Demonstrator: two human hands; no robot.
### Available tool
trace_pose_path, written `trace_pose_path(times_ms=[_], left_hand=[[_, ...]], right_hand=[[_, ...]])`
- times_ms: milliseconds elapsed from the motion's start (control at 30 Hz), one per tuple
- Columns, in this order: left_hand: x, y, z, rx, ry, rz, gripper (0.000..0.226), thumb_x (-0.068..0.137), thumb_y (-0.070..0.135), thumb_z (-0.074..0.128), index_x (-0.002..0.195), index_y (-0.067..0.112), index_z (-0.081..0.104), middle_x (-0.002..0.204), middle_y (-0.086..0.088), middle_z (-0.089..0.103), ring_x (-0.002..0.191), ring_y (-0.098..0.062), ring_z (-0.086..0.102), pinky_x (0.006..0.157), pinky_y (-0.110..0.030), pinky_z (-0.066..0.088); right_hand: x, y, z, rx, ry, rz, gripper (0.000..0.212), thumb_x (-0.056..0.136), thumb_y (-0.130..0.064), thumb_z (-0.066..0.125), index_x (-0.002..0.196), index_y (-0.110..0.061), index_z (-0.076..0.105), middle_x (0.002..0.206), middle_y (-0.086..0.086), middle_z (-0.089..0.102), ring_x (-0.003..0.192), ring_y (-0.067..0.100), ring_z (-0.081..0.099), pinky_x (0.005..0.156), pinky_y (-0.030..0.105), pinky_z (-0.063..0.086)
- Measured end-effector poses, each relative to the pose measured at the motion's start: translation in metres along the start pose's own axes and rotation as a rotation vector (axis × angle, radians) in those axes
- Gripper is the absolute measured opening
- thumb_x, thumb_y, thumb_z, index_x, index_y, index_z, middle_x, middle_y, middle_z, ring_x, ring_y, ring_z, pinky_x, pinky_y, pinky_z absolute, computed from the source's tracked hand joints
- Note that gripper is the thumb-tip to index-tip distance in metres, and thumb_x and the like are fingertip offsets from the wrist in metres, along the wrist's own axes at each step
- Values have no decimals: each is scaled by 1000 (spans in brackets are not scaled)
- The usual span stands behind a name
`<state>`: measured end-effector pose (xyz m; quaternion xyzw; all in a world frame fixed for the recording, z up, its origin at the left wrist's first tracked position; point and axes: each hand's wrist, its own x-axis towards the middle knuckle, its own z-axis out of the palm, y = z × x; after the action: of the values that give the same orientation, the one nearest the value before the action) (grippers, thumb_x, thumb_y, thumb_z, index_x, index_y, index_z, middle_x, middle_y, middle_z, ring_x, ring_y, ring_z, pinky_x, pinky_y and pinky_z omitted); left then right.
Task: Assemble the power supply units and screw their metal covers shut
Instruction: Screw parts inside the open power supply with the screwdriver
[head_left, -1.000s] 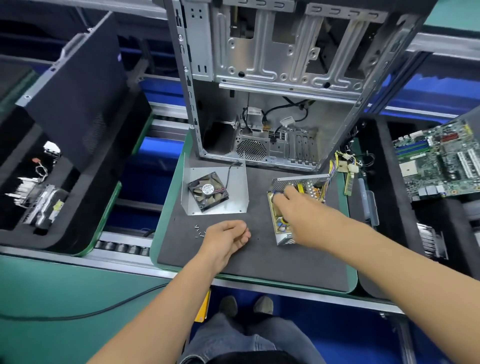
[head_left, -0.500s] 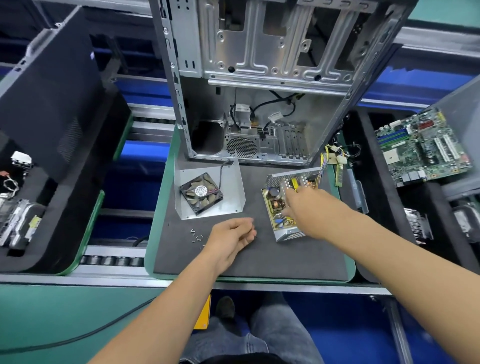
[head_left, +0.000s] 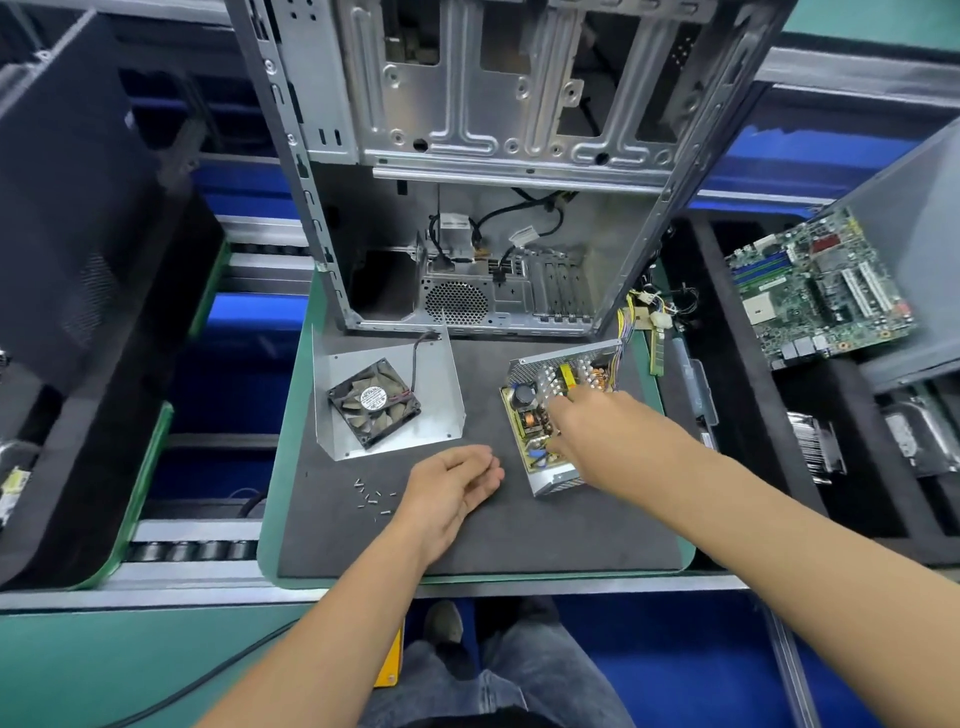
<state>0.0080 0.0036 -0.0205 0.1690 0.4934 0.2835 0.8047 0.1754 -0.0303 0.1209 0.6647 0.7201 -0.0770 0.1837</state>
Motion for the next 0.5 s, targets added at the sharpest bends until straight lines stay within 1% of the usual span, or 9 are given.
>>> trace_pose_path(times_ms=[33, 133, 167, 233, 300, 333, 400, 433, 500], left_hand=[[0, 0, 0, -2, -4, 1, 9, 92, 0, 65, 98, -5, 69, 80, -12, 75, 74, -20, 74, 67, -23, 58], [2, -1, 1, -6, -12, 4, 9, 93, 0, 63, 98, -3, 70, 81, -11, 75, 73, -18, 73, 67, -22, 58], [1, -1, 1, -9, -16, 5, 10, 93, 0, 62, 98, -3, 71, 81, -11, 75, 73, -18, 73, 67, -22, 58], [1, -1, 2, -9, -28, 9, 11, 94, 0, 62, 97, -2, 71, 82, -11, 74, 74, -18, 73, 68, -22, 58], [2, -1, 1, -6, -38, 18, 11, 93, -2, 62, 97, -2, 72, 83, -11, 74, 75, -18, 73, 69, -22, 58], [2, -1, 1, -5, -39, 17, 11, 92, -3, 62, 96, -2, 72, 83, -11, 74, 76, -18, 73, 70, -22, 58], [2, -1, 1, -10, -33, 15, 12, 92, -4, 61, 96, -2, 72, 83, -12, 74, 75, -18, 72, 69, -22, 58], [2, -1, 1, -11, -31, 12, 11, 92, -4, 61, 97, -2, 71, 82, -11, 74, 74, -18, 72, 69, -22, 58], [1, -1, 1, -17, -26, 7, 10, 93, -2, 62, 98, -3, 70, 82, -12, 74, 74, -19, 72, 68, -22, 58]], right_hand=[[0, -1, -1, -12, 15, 28, 20, 102, -24, 51, 117, -11, 52, 110, 10, 60, 99, 34, 64, 74, 35, 47], [-4, -3, -3, 11, -26, 128, 36, 103, -44, 46, 112, -10, 56, 106, 12, 62, 101, 36, 63, 69, 36, 43], [-5, -4, -3, 55, -37, 135, 35, 101, -43, 51, 114, -11, 51, 109, 11, 58, 102, 36, 62, 69, 36, 42], [-8, -5, -4, 113, -50, 69, 29, 97, -22, 60, 116, -11, 41, 114, 10, 44, 98, 31, 57, 73, 35, 47], [-9, -6, -6, 95, -16, -12, 33, 89, 1, 54, 117, -10, 42, 115, 9, 39, 88, 26, 53, 71, 33, 46], [-10, -7, -7, 71, 2, -26, 37, 86, 6, 52, 118, -11, 43, 115, 8, 40, 86, 25, 54, 66, 31, 41], [-9, -9, -7, 10, 34, -23, 36, 87, 4, 55, 117, -13, 45, 113, 7, 44, 89, 27, 61, 61, 31, 34], [-9, -9, -6, -14, 42, -17, 30, 90, -1, 57, 116, -13, 46, 111, 7, 47, 92, 28, 63, 61, 32, 36], [-6, -9, -5, -34, 60, -5, 19, 96, -14, 59, 113, -14, 50, 108, 6, 54, 95, 29, 64, 69, 34, 45]])
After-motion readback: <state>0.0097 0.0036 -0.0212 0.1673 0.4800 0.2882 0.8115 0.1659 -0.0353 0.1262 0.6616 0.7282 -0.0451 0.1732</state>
